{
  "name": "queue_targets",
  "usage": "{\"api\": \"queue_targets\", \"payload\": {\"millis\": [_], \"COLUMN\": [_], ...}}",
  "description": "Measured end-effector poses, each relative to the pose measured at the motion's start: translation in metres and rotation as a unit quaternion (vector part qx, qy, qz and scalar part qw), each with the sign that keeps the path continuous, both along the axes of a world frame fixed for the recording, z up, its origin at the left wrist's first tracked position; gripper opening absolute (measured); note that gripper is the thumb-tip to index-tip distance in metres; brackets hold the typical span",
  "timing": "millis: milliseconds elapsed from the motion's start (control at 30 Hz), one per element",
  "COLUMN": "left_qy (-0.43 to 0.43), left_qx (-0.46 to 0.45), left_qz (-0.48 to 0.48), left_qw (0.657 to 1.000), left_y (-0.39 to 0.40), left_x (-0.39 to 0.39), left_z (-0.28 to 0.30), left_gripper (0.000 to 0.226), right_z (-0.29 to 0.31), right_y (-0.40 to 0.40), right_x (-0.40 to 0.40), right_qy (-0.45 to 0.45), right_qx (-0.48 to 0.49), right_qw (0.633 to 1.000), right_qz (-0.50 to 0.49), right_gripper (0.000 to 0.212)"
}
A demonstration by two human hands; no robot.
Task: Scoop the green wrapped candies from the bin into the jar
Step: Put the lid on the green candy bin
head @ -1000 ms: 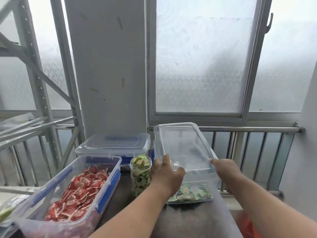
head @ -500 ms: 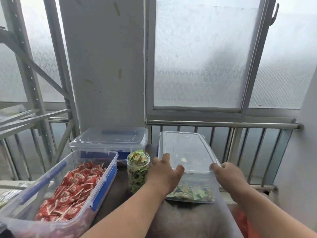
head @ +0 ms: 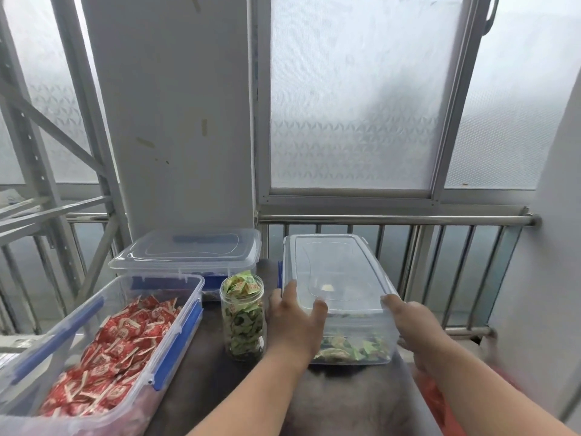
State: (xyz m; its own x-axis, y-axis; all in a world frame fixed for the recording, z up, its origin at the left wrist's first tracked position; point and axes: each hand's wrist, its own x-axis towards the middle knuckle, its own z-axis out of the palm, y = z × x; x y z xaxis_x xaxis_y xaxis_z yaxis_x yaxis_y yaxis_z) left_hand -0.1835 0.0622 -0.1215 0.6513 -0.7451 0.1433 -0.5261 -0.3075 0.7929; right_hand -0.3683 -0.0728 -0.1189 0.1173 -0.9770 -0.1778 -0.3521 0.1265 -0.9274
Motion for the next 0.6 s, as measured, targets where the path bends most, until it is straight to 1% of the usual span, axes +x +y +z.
{"api": "queue_targets", "payload": {"millis": [33, 100, 167, 233, 300, 433, 600], "left_qy": [0.015, 0.053, 0.085, 0.105, 0.118, 0.119, 0.172], "left_qx": [-0.026, -0.054, -0.061, -0.054, -0.029, 0.027, -0.023], "left_qz": [0.012, 0.030, 0.039, 0.042, 0.044, 0.037, 0.039], "left_qw": [0.999, 0.997, 0.994, 0.992, 0.992, 0.992, 0.984], "left_y": [0.001, 0.001, 0.001, 0.000, -0.003, -0.008, -0.012], "left_x": [-0.001, -0.003, -0.005, -0.005, -0.004, 0.003, 0.003], "left_z": [-0.003, -0.006, -0.006, -0.006, -0.004, 0.000, 0.001], "left_gripper": [0.075, 0.081, 0.085, 0.088, 0.091, 0.096, 0.099], "right_z": [-0.002, -0.003, -0.003, -0.005, -0.009, -0.013, -0.018], "right_y": [0.003, 0.008, 0.011, 0.012, 0.012, 0.009, 0.000], "right_x": [0.000, -0.001, -0.002, 0.001, 0.004, 0.004, 0.000], "right_qy": [-0.013, -0.008, 0.006, 0.003, -0.018, -0.085, -0.155], "right_qx": [-0.010, -0.067, -0.122, -0.153, -0.150, -0.089, -0.074], "right_qw": [1.000, 0.997, 0.991, 0.987, 0.987, 0.991, 0.985], "right_qz": [-0.009, -0.040, -0.051, -0.046, -0.051, -0.050, -0.021], "right_gripper": [0.067, 0.071, 0.078, 0.077, 0.075, 0.071, 0.071]}}
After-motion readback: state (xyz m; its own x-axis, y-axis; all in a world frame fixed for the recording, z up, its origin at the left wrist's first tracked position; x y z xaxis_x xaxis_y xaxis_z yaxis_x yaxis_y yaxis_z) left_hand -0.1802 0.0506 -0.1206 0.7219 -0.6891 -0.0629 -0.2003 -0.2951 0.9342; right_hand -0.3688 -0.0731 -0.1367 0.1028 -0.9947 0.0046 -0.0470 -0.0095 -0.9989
